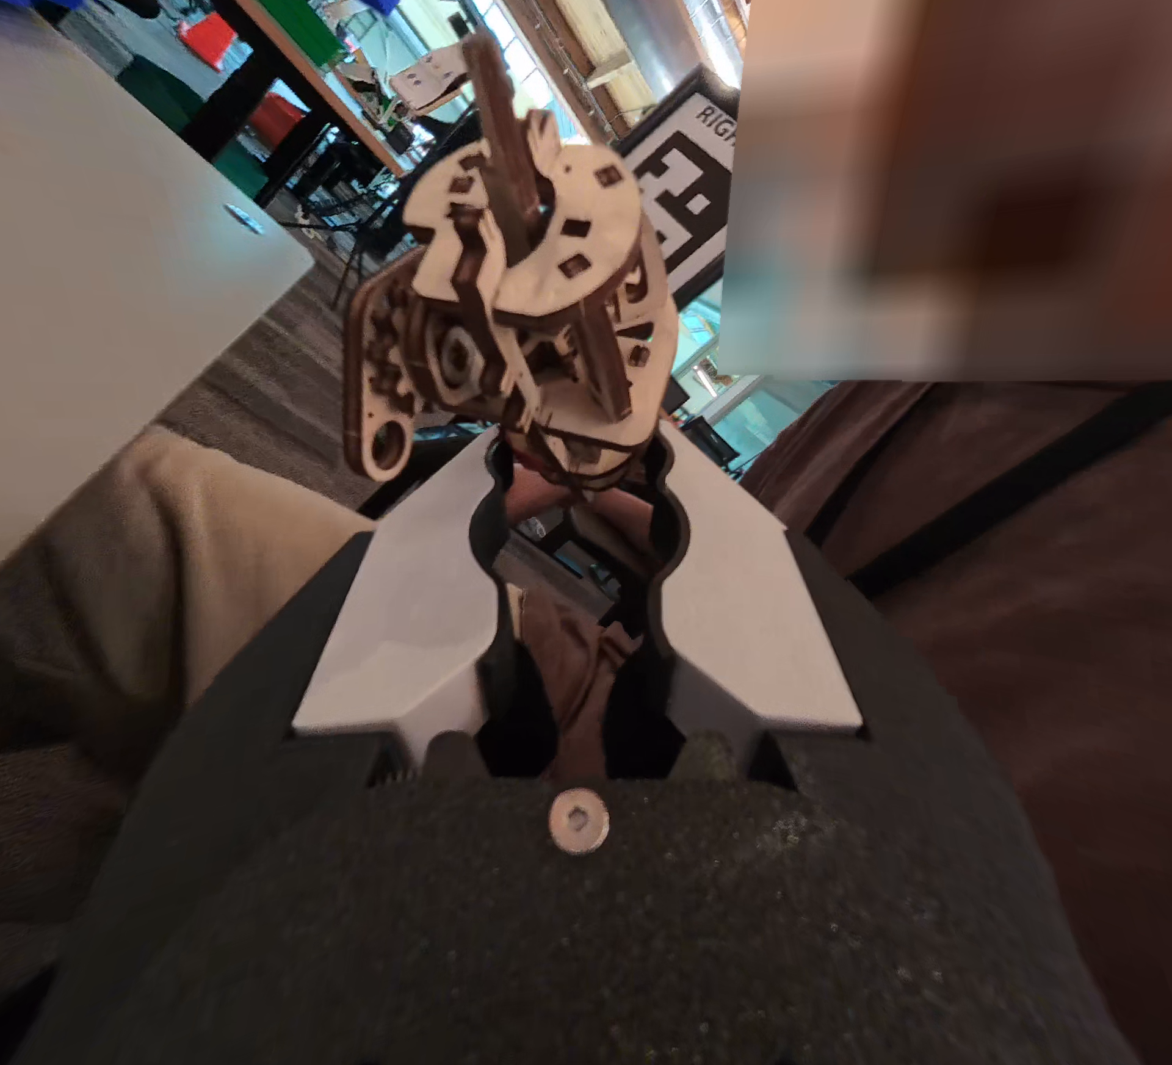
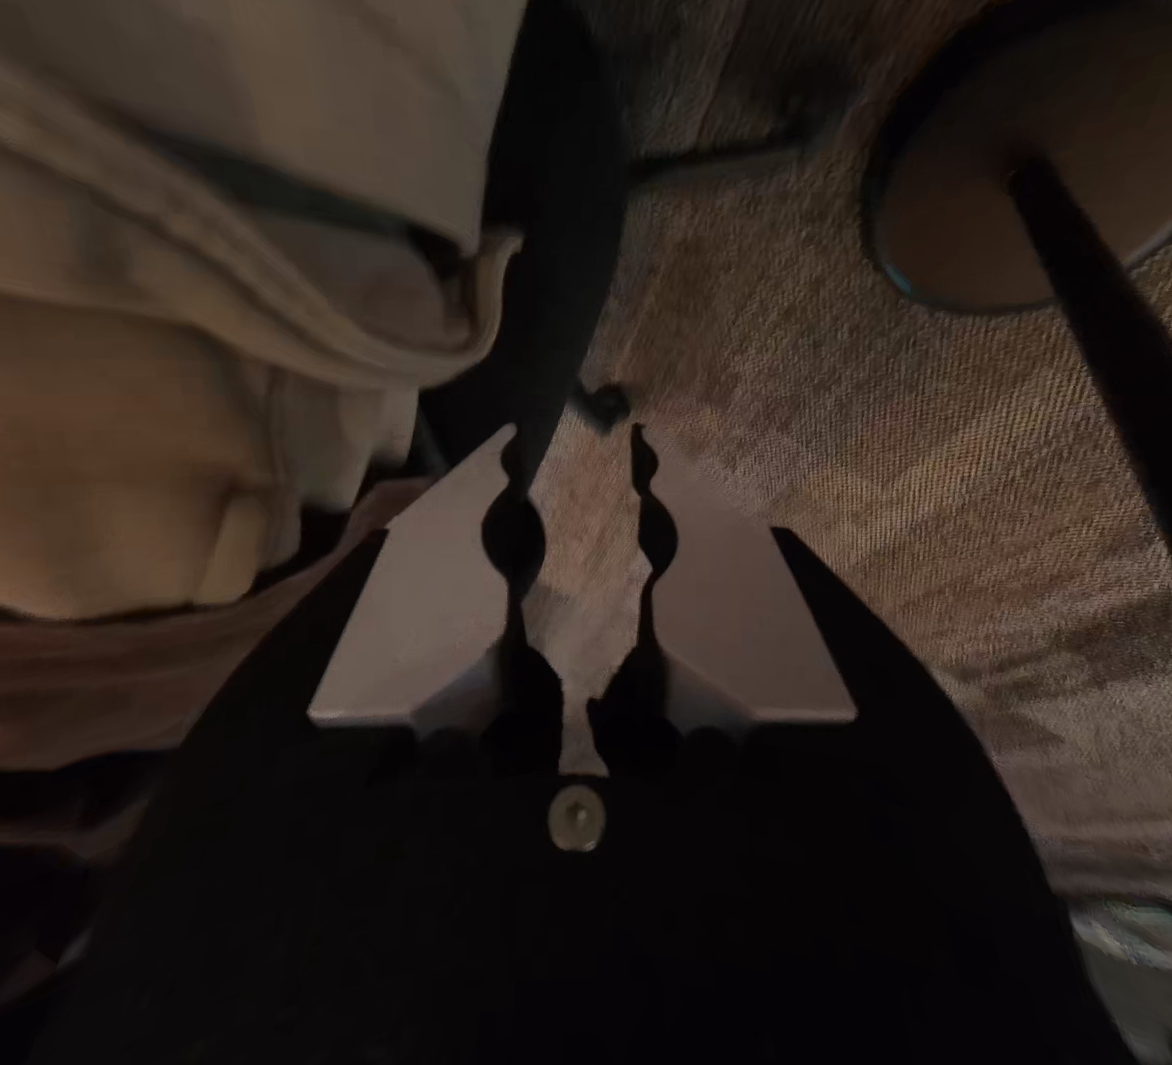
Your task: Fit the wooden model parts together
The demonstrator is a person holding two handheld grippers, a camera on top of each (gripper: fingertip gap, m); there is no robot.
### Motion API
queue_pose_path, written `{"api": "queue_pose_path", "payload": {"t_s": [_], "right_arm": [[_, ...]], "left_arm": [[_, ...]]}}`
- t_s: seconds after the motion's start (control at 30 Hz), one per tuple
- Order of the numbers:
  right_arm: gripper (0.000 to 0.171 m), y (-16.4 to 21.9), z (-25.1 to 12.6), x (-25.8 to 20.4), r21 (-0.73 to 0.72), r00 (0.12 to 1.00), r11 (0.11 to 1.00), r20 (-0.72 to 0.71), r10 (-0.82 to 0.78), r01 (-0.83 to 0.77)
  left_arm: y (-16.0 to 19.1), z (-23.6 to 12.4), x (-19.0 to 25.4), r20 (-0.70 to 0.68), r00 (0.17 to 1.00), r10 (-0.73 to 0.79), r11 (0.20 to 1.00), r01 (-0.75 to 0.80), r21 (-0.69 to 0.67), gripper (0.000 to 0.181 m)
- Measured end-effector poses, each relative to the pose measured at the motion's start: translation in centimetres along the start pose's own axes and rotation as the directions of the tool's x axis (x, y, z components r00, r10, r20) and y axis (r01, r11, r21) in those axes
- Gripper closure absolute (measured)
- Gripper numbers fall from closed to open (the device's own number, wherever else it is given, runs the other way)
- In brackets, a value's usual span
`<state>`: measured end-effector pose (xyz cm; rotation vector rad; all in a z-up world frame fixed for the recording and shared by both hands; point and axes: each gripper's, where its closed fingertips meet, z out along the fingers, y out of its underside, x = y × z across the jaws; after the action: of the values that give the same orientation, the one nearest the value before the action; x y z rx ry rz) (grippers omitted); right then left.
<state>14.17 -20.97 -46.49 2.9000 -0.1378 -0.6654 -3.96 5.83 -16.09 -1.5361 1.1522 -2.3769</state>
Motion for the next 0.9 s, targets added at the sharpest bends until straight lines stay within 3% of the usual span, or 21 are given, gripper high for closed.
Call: {"api": "queue_pose_path", "payload": {"t_s": [0.1, 0.17, 0.27, 0.33, 0.47, 0.57, 0.6, 0.67, 0.77, 0.9], "right_arm": [[0.134, -4.1, 0.3, 2.5, 0.269, 0.997, 0.960, 0.006, 0.076, -0.075], [0.131, -8.6, 0.7, 5.1, 0.460, 0.976, 0.861, 0.088, 0.200, -0.218], [0.127, -14.8, 4.3, 13.3, 0.633, 0.904, 0.665, 0.144, 0.402, -0.397], [0.129, -17.6, 8.8, 20.4, 0.677, 0.863, 0.604, 0.093, 0.497, -0.421], [0.135, -17.4, 21.1, 30.3, 0.552, 0.830, 0.738, -0.137, 0.540, -0.389], [0.137, -17.5, 26.7, 35.3, 0.518, 0.818, 0.776, -0.225, 0.530, -0.361], [0.138, -16.8, 27.8, 37.5, 0.506, 0.771, 0.780, -0.301, 0.561, -0.369], [0.155, -16.1, 29.5, 40.4, 0.512, 0.683, 0.751, -0.368, 0.630, -0.417], [0.148, -17.6, 32.4, 40.3, 0.507, 0.756, 0.761, -0.284, 0.590, -0.404], [0.156, -18.0, 32.7, 40.3, 0.563, 0.793, 0.755, -0.263, 0.550, -0.337]], "left_arm": [[1.7, 1.2, 0.4, 0.020, 0.999, 0.035, 0.999, -0.035, -0.031, 0.142], [2.7, 2.3, -0.2, 0.056, 0.996, 0.073, 0.995, -0.069, -0.072, 0.141], [2.7, 4.0, -0.8, 0.039, 0.998, 0.045, 0.997, -0.043, -0.066, 0.142], [2.4, 4.8, -1.2, 0.031, 0.999, 0.034, 0.997, -0.032, -0.068, 0.142], [1.9, 5.8, -2.8, 0.075, 0.994, 0.085, 0.989, -0.075, -0.127, 0.142], [1.2, 6.4, -4.0, 0.081, 0.993, 0.083, 0.987, -0.071, -0.142, 0.142], [0.8, 6.6, -4.3, 0.081, 0.994, 0.078, 0.987, -0.066, -0.146, 0.142], [0.0, 7.0, -4.4, 0.056, 0.995, 0.079, 0.985, -0.070, -0.159, 0.142], [-0.7, 7.6, -4.8, 0.043, 0.996, 0.080, 0.973, -0.069, -0.223, 0.142], [-1.5, 8.9, -5.3, -0.003, 0.999, 0.049, 0.965, -0.048, -0.258, 0.141]]}}
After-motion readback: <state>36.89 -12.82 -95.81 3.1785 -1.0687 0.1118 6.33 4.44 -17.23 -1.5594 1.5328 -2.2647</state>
